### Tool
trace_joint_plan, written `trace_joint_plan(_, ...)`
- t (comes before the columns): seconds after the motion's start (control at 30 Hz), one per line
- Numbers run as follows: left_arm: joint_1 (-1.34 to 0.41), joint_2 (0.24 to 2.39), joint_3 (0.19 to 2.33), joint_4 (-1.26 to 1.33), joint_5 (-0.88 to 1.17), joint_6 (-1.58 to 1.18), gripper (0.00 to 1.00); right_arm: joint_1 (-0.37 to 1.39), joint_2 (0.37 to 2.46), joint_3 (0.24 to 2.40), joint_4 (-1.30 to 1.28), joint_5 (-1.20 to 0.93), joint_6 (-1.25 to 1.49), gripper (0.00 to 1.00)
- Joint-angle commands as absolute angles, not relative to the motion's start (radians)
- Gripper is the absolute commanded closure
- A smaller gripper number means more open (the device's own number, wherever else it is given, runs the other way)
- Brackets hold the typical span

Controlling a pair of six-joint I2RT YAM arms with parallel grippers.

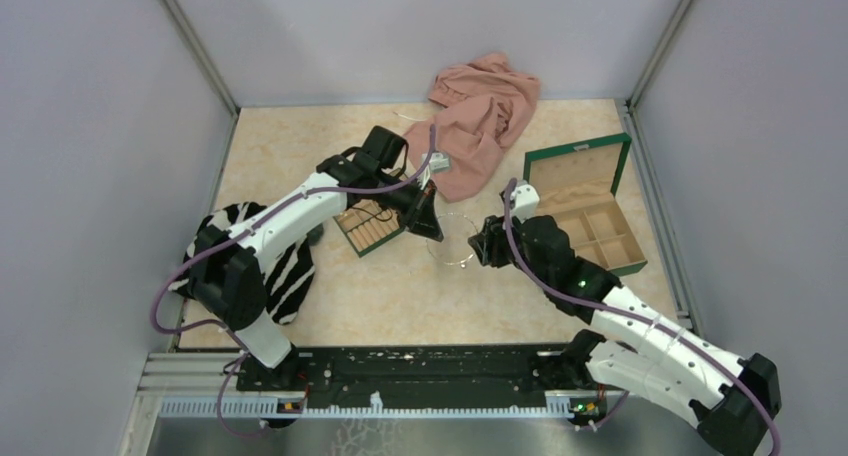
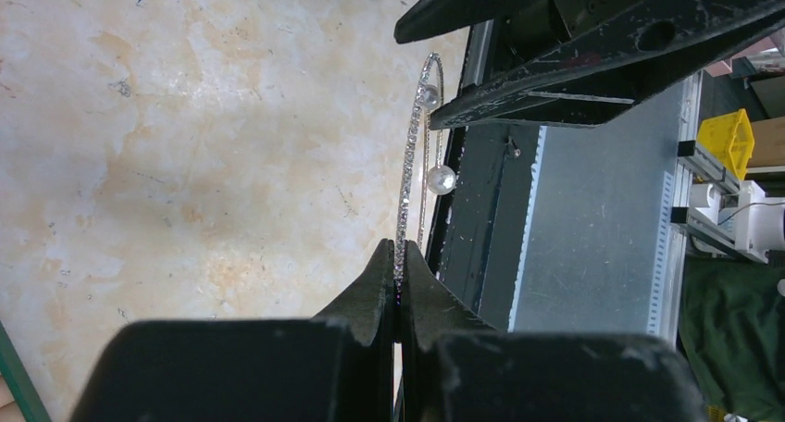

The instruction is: Organize the mixed jewelry

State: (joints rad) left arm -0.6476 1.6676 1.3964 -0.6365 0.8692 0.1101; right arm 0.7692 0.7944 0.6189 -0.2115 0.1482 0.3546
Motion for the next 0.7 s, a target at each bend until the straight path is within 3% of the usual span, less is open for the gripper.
trace_joint_plan(0.0, -0.65, 1.64, 1.426, -0.652, 0.9, 0.142, 1.0, 0.766, 0.771, 0.582, -0.044, 0.138, 0.404, 0.63)
trace_joint_plan(0.07, -0.652, 1.645, 1.424, -0.652, 0.902, 0.14, 1.0, 0.767, 0.766, 0.575, -0.022, 0.144, 0.414, 0.71)
trace_joint_plan(0.17, -0.653, 1.649, 1.429, -0.651, 0.907, 0.135, 1.0, 0.767, 0.79, 0.593, -0.043, 0.146, 0.406, 0.97)
trace_joint_plan(0.2, -0.654, 1.649, 1.43, -0.646, 0.904, 0.134, 1.0, 0.767, 0.803, 0.602, -0.053, 0.152, 0.399, 1.0)
trace_joint_plan(0.27, -0.655, 1.645, 1.431, -0.634, 0.896, 0.13, 0.99, 0.767, 0.822, 0.611, -0.067, 0.171, 0.401, 1.0)
trace_joint_plan(0.3, -0.655, 1.644, 1.433, -0.63, 0.891, 0.127, 0.91, 0.766, 0.825, 0.612, -0.07, 0.178, 0.402, 1.0)
trace_joint_plan(0.33, -0.655, 1.642, 1.436, -0.626, 0.883, 0.122, 0.73, 0.767, 0.824, 0.611, -0.068, 0.187, 0.401, 1.0)
trace_joint_plan(0.43, -0.655, 1.639, 1.443, -0.615, 0.841, 0.103, 0.42, 0.765, 0.787, 0.598, -0.069, 0.246, 0.362, 1.0)
trace_joint_plan(0.5, -0.656, 1.636, 1.453, -0.613, 0.809, 0.099, 0.36, 0.761, 0.729, 0.589, -0.073, 0.299, 0.316, 1.0)
trace_joint_plan(0.67, -0.652, 1.63, 1.496, -0.611, 0.744, 0.102, 0.34, 0.671, 0.61, 0.607, -0.17, 0.373, 0.256, 1.0)
